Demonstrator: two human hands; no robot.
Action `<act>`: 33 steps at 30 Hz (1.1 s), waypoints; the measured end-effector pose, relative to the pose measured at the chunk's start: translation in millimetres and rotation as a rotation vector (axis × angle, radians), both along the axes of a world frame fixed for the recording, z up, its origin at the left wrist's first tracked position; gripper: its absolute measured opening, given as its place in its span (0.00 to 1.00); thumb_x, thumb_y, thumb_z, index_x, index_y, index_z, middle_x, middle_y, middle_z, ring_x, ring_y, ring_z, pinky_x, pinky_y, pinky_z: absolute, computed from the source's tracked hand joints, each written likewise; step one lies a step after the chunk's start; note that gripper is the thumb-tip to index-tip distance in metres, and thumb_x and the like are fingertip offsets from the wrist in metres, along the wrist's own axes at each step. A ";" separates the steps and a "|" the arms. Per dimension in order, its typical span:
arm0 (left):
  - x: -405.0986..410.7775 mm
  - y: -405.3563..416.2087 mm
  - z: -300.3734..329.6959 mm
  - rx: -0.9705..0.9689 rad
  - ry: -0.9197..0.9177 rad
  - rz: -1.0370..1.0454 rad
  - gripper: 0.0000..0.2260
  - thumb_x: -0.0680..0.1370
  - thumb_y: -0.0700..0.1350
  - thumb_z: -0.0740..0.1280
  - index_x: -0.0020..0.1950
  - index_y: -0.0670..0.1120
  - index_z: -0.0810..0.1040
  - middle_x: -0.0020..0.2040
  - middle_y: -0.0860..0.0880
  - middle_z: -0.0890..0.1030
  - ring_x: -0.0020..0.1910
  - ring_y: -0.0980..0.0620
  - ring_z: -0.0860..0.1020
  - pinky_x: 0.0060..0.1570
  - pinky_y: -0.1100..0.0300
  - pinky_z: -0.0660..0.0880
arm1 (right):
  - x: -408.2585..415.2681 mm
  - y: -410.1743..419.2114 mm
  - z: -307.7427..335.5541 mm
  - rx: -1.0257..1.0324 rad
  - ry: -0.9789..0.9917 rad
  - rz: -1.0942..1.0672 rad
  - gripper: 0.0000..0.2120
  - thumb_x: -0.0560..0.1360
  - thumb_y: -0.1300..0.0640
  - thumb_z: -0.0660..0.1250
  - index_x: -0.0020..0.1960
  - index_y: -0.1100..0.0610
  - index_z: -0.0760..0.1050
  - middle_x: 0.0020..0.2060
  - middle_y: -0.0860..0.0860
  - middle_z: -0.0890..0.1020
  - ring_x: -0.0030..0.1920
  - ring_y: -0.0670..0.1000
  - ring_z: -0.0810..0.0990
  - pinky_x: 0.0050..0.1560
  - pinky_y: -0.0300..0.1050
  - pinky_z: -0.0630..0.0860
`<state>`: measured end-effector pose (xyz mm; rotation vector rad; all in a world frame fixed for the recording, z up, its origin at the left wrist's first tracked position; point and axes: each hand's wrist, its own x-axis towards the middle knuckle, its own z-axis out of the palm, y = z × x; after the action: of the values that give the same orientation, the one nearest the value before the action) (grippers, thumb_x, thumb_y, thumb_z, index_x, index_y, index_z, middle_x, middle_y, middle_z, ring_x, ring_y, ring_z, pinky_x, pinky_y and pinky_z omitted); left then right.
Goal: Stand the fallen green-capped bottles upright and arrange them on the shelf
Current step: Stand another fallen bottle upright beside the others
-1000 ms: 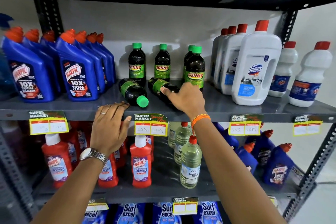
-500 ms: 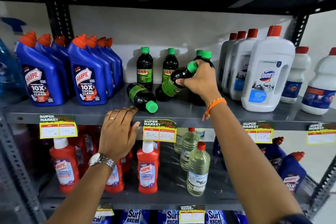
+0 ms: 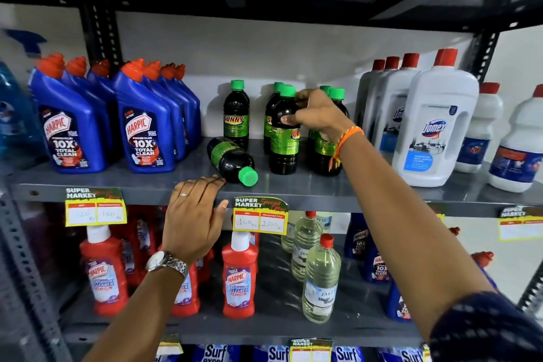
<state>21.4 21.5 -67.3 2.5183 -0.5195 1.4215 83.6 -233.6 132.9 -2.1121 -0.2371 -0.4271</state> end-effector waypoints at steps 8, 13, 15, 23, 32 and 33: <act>1.2 0.2 -1.3 0.015 -0.007 0.029 0.18 0.82 0.51 0.57 0.62 0.42 0.78 0.59 0.43 0.82 0.59 0.43 0.78 0.66 0.48 0.65 | 6.6 12.6 -82.3 0.028 0.216 0.034 0.42 0.72 0.63 0.76 0.74 0.66 0.52 0.68 0.61 0.73 0.72 0.61 0.71 0.71 0.52 0.72; 2.6 0.9 -2.6 0.017 -0.012 0.026 0.18 0.82 0.51 0.58 0.63 0.41 0.78 0.59 0.43 0.82 0.60 0.43 0.78 0.67 0.46 0.66 | 8.3 15.7 -100.3 -0.001 -0.009 -0.099 0.32 0.70 0.56 0.79 0.65 0.63 0.65 0.60 0.59 0.80 0.62 0.58 0.79 0.61 0.47 0.76; 2.7 0.5 -2.5 0.013 -0.014 0.022 0.18 0.82 0.51 0.57 0.63 0.41 0.78 0.59 0.43 0.82 0.59 0.42 0.78 0.66 0.45 0.67 | 3.9 18.4 -102.2 -0.085 -0.117 -0.167 0.37 0.65 0.50 0.82 0.64 0.64 0.68 0.61 0.60 0.79 0.61 0.58 0.78 0.58 0.44 0.73; 0.2 2.2 0.3 0.026 0.013 0.011 0.19 0.81 0.50 0.58 0.64 0.41 0.78 0.61 0.43 0.81 0.60 0.42 0.77 0.67 0.46 0.67 | 1.7 12.0 -103.8 -0.030 0.003 -0.081 0.27 0.72 0.59 0.73 0.67 0.62 0.67 0.58 0.57 0.81 0.61 0.58 0.80 0.52 0.43 0.73; -3.6 1.9 1.6 0.019 0.040 0.007 0.18 0.82 0.50 0.58 0.65 0.42 0.77 0.61 0.43 0.81 0.61 0.44 0.76 0.68 0.46 0.66 | -0.7 15.1 -104.2 -0.094 -0.027 -0.162 0.38 0.66 0.52 0.80 0.67 0.63 0.66 0.63 0.60 0.75 0.64 0.58 0.75 0.56 0.41 0.69; -4.0 1.8 1.6 0.018 0.041 0.006 0.18 0.82 0.50 0.58 0.65 0.42 0.77 0.61 0.43 0.81 0.61 0.44 0.76 0.68 0.46 0.66 | -0.4 14.4 -104.3 -0.076 -0.024 -0.156 0.35 0.67 0.53 0.80 0.66 0.63 0.66 0.62 0.59 0.76 0.63 0.58 0.76 0.55 0.42 0.70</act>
<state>17.3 23.3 -65.8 2.5591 -0.5200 1.3700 83.2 -219.2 28.6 -2.2096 -0.1045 -0.5430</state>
